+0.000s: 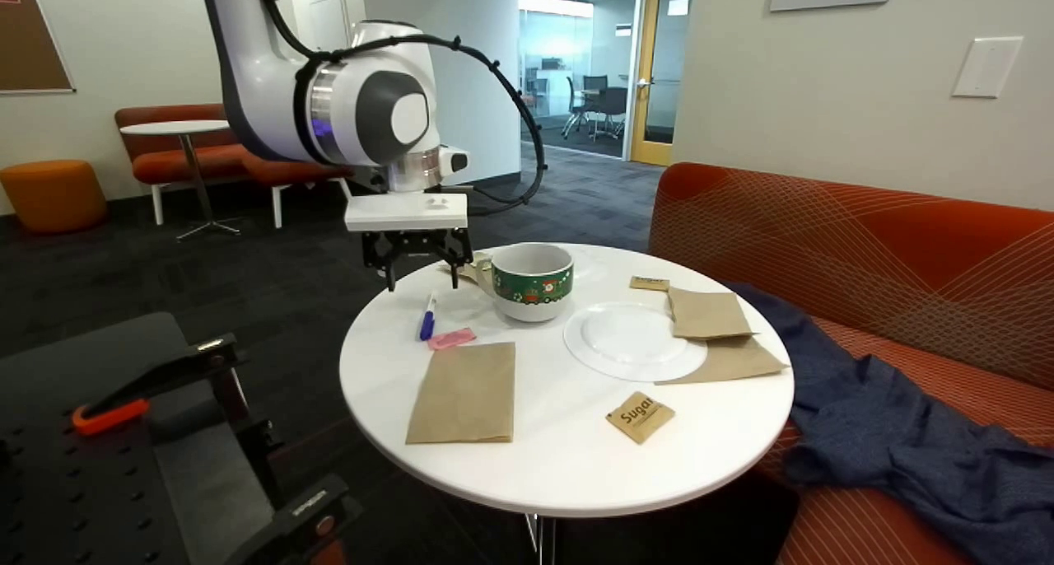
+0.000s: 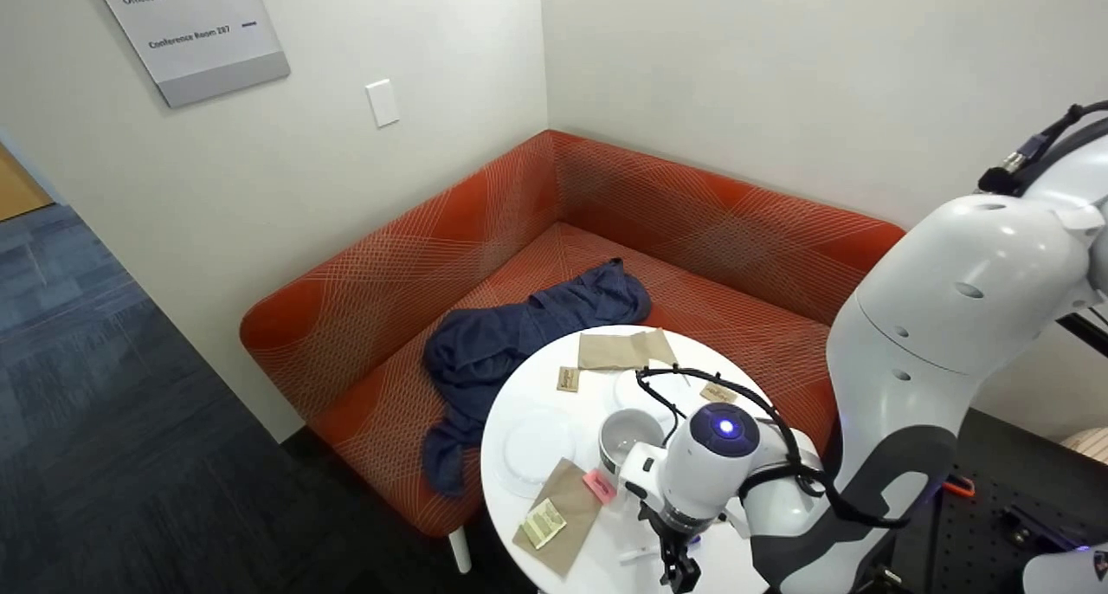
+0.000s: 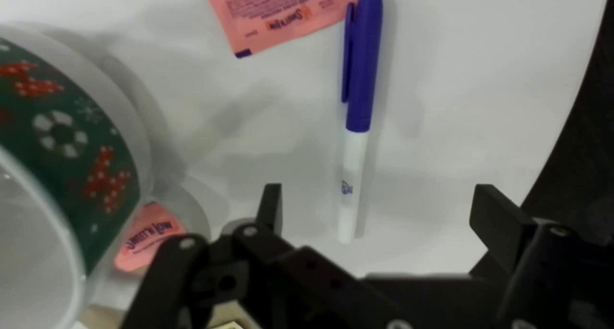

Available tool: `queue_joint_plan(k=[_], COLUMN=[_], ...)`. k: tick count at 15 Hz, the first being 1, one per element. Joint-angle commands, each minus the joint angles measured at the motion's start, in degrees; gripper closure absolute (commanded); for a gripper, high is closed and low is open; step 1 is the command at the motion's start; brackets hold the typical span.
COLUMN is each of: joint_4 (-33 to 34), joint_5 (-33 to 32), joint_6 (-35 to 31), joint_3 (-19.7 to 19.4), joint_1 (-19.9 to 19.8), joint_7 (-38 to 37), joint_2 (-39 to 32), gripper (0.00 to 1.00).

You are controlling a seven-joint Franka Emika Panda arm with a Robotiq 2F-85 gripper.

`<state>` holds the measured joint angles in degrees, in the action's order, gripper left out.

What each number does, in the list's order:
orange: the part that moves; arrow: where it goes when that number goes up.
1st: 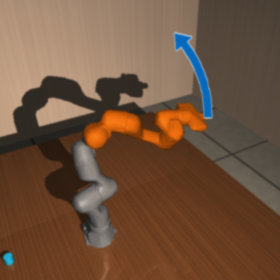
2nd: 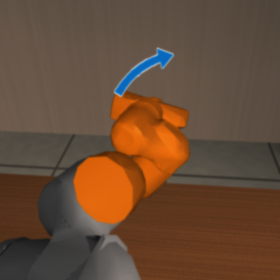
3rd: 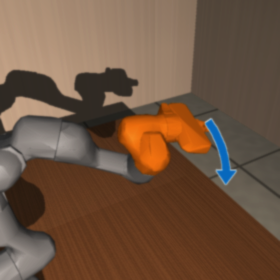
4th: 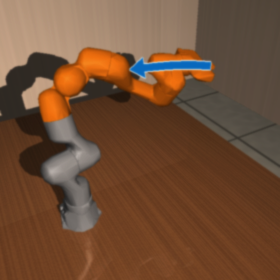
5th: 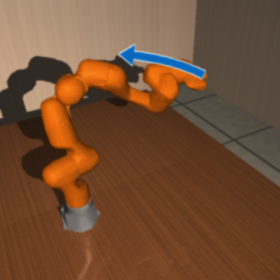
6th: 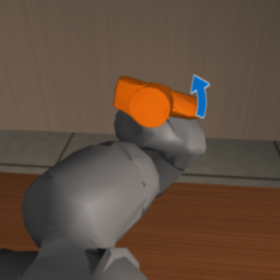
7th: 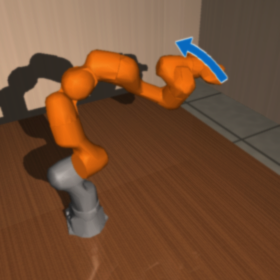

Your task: Move the marker to the left side of the table

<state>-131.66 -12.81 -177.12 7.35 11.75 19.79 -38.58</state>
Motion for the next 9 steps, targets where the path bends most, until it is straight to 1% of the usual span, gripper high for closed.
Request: queue_joint_plan(k=[1,4,9], joint_4=[-3.7,-6.3,-12.5], joint_5=[-0.9,-0.7,0.3], joint_6=[2.5,2.8,2.7], joint_3=[2.9,2.6,5.3], joint_1=[-2.5,-2.0,-4.9], joint_7=[-1.2,-2.1,-1.7], joint_2=[5.3,9.3,18.4], gripper=[0.0,0.0,0.0])
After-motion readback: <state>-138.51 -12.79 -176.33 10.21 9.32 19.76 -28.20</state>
